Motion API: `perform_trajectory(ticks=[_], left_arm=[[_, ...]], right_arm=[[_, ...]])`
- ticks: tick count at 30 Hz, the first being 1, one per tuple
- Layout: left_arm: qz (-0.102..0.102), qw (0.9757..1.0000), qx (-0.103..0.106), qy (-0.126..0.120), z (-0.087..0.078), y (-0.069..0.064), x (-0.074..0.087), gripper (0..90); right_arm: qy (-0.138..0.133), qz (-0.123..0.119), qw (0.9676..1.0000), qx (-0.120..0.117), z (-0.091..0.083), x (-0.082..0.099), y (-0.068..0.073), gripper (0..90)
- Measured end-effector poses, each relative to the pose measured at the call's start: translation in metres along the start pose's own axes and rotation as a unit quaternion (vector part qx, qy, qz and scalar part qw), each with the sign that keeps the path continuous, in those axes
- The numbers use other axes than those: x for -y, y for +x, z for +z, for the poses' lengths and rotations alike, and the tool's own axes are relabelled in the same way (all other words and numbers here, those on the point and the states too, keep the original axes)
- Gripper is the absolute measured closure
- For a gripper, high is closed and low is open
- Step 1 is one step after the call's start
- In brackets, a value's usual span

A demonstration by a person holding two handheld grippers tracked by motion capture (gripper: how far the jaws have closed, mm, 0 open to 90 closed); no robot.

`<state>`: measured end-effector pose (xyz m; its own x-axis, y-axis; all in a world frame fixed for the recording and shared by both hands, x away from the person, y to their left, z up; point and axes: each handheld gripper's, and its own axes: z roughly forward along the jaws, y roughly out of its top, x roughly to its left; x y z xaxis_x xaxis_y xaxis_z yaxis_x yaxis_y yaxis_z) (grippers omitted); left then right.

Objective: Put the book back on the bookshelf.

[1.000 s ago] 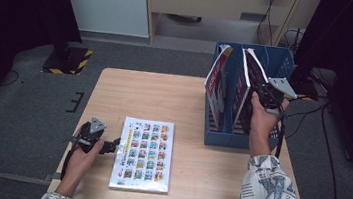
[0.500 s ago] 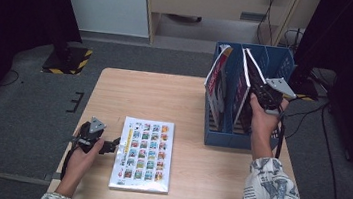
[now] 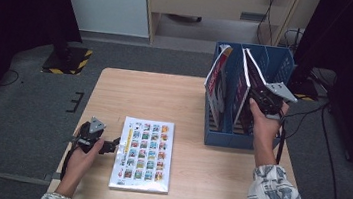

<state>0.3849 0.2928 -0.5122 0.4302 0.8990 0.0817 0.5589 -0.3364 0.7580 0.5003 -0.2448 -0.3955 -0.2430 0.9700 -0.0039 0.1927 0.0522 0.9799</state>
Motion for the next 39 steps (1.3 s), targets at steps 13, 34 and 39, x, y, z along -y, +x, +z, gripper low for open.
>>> perform_trajectory(ticks=[13, 34, 39], left_arm=[[0.002, 1.0000, 0.000, 0.001, 0.000, -0.001, 0.000, 5.8], [0.000, 1.0000, -0.002, 0.003, 0.001, 0.000, 0.001, 5.8], [0.000, 1.0000, -0.002, 0.005, 0.001, 0.000, 0.002, 5.8]], right_arm=[[-0.006, 0.005, 0.9999, -0.007, -0.016, 0.005, -0.001, 57.5], [-0.005, 0.006, 0.9999, -0.012, -0.032, 0.023, 0.003, 58.2], [-0.016, -0.001, 0.9998, -0.015, -0.038, 0.021, 0.006, 62.8]])
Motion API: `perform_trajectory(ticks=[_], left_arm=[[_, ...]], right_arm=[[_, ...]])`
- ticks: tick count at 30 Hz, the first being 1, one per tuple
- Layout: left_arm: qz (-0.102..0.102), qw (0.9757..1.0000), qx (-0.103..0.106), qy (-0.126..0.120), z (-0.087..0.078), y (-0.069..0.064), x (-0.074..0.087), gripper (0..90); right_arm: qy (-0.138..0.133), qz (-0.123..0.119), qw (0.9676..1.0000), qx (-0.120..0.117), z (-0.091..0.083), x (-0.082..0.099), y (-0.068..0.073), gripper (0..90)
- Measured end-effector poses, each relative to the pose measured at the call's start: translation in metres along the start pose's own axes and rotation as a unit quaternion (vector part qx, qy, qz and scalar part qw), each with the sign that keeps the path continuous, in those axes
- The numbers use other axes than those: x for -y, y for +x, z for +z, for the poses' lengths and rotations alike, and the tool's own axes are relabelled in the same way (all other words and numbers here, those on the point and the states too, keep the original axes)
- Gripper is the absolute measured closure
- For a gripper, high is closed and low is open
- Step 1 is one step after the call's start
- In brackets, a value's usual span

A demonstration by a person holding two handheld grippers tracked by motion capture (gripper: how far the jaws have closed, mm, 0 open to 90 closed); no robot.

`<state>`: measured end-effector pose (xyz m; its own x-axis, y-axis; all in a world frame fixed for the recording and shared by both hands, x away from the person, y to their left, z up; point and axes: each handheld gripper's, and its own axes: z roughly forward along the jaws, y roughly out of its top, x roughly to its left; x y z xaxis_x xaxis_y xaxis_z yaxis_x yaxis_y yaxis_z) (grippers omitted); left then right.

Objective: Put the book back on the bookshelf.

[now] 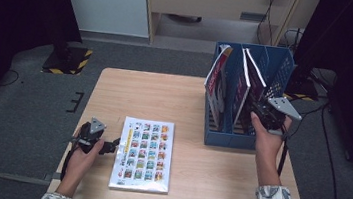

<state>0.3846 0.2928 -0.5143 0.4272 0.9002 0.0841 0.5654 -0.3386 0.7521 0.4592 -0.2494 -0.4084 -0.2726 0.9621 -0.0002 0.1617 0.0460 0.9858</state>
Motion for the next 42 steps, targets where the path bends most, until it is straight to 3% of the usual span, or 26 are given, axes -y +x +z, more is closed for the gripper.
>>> perform_trajectory(ticks=[10, 21, 32, 42], left_arm=[[0.001, 1.0000, 0.001, 0.001, 0.000, -0.001, 0.000, 5.8], [0.002, 1.0000, 0.001, -0.004, -0.002, -0.002, -0.001, 5.8], [0.003, 1.0000, 0.000, -0.007, -0.003, -0.001, -0.002, 5.8], [0.004, 1.0000, 0.001, -0.008, -0.003, -0.001, -0.003, 5.8]], right_arm=[[0.005, -0.021, 0.9996, -0.017, -0.001, 0.005, 0.012, 67.1], [0.009, -0.032, 0.9993, -0.020, -0.010, 0.008, 0.014, 68.8], [0.009, -0.027, 0.9994, -0.020, -0.016, 0.012, 0.015, 62.0], [0.013, -0.017, 0.9995, -0.024, -0.024, 0.014, 0.020, 47.3]])
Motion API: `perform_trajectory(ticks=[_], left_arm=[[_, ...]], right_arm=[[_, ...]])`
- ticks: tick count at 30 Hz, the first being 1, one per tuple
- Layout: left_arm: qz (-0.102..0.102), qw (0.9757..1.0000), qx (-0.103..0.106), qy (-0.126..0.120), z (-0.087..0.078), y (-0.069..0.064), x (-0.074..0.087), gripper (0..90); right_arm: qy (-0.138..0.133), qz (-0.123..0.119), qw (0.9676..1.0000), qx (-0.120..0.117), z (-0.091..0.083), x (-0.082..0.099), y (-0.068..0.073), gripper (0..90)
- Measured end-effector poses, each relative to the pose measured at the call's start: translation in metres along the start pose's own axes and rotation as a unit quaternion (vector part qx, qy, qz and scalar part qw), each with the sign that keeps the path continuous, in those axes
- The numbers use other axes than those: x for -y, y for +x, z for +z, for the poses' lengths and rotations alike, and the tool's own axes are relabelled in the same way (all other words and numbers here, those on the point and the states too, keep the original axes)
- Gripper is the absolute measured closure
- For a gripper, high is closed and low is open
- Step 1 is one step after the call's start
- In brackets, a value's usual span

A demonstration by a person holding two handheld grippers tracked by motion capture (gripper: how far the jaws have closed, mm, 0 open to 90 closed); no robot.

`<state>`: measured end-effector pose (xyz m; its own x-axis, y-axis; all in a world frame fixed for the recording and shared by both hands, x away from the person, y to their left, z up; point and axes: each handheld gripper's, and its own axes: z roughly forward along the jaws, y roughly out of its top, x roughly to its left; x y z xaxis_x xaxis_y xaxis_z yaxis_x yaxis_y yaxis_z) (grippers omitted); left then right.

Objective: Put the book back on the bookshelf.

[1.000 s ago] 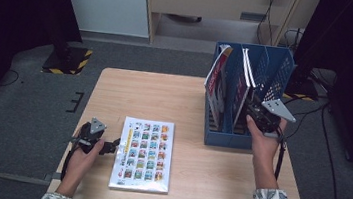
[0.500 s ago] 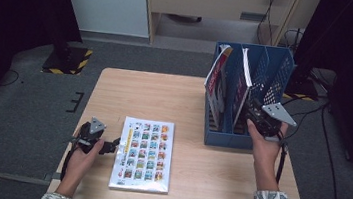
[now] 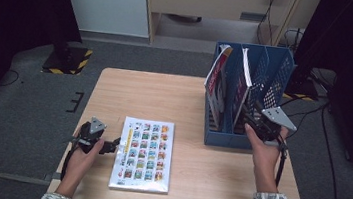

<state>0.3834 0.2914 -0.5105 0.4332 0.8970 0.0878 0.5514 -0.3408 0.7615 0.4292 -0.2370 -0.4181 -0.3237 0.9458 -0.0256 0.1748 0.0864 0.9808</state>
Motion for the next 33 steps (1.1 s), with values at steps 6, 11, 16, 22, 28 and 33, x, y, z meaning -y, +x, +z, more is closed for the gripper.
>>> perform_trajectory(ticks=[6, 11, 16, 22, 28, 33], left_arm=[[-0.001, 1.0000, 0.001, -0.001, 0.000, 0.000, 0.000, 5.8], [-0.001, 1.0000, 0.003, -0.001, 0.001, -0.001, -0.001, 5.8], [-0.002, 1.0000, 0.005, -0.001, 0.001, -0.001, -0.001, 5.7], [-0.004, 1.0000, 0.004, -0.005, -0.001, 0.000, -0.001, 5.7], [-0.004, 1.0000, 0.004, -0.005, -0.001, 0.000, -0.001, 5.7], [-0.004, 1.0000, 0.003, -0.005, 0.000, 0.001, -0.001, 5.7]], right_arm=[[0.004, 0.003, 1.0000, -0.003, -0.008, 0.002, 0.003, 37.8], [0.013, 0.021, 0.9995, -0.020, -0.013, 0.007, 0.007, 30.2], [0.021, 0.017, 0.9989, -0.039, -0.016, 0.010, 0.018, 26.4], [0.017, 0.017, 0.9978, -0.062, -0.016, 0.007, 0.031, 24.5], [0.016, 0.000, 0.9965, -0.082, -0.016, 0.007, 0.043, 28.6], [0.019, -0.018, 0.9939, -0.107, -0.012, 0.006, 0.062, 28.3]])
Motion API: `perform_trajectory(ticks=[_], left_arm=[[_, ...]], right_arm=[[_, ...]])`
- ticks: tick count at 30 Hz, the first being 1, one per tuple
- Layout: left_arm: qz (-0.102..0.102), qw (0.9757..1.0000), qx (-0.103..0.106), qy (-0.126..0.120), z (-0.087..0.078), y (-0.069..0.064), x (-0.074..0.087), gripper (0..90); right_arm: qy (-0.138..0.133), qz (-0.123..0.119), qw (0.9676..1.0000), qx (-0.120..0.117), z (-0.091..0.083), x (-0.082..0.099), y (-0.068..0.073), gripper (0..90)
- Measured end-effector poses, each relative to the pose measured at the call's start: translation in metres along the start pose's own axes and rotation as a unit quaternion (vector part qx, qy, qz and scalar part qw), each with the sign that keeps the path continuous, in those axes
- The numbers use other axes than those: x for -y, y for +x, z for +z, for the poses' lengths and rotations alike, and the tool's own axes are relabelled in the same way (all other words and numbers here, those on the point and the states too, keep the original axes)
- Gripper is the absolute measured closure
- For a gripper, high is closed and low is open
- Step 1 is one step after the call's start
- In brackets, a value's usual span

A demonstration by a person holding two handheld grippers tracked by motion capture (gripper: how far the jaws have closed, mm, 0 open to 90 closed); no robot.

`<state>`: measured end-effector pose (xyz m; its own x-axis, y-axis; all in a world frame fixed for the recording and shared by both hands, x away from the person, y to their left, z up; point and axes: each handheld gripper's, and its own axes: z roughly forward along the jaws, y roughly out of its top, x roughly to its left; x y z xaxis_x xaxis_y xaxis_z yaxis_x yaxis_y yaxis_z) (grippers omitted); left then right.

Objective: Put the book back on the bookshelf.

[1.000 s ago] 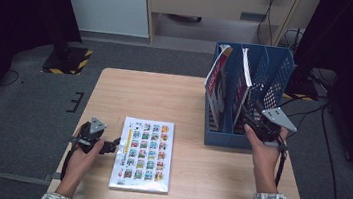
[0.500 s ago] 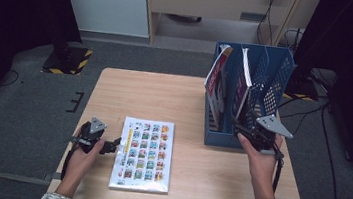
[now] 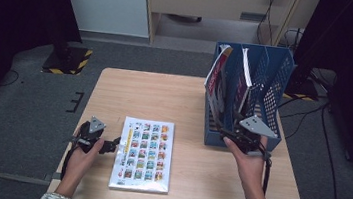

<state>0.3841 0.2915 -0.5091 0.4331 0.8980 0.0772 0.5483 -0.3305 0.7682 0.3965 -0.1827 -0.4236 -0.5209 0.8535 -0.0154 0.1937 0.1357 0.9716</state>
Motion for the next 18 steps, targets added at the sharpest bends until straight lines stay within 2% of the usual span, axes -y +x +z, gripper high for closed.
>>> perform_trajectory(ticks=[8, 11, 16, 18], left_arm=[[-0.003, 1.0000, 0.005, 0.000, 0.000, -0.001, -0.001, 5.7], [-0.012, 0.9998, 0.017, -0.005, 0.000, -0.002, -0.001, 5.7], [-0.012, 0.9997, 0.022, -0.007, -0.001, -0.004, -0.003, 5.7], [-0.012, 0.9996, 0.027, -0.007, 0.000, -0.005, -0.003, 5.7]], right_arm=[[0.017, -0.032, 0.9983, -0.045, 0.013, 0.005, 0.029, 27.7], [0.026, -0.022, 0.9973, -0.065, 0.018, 0.007, 0.041, 25.8], [0.039, -0.027, 0.9949, -0.089, 0.023, 0.008, 0.059, 21.0], [0.042, -0.027, 0.9945, -0.092, 0.024, 0.008, 0.061, 19.7]])
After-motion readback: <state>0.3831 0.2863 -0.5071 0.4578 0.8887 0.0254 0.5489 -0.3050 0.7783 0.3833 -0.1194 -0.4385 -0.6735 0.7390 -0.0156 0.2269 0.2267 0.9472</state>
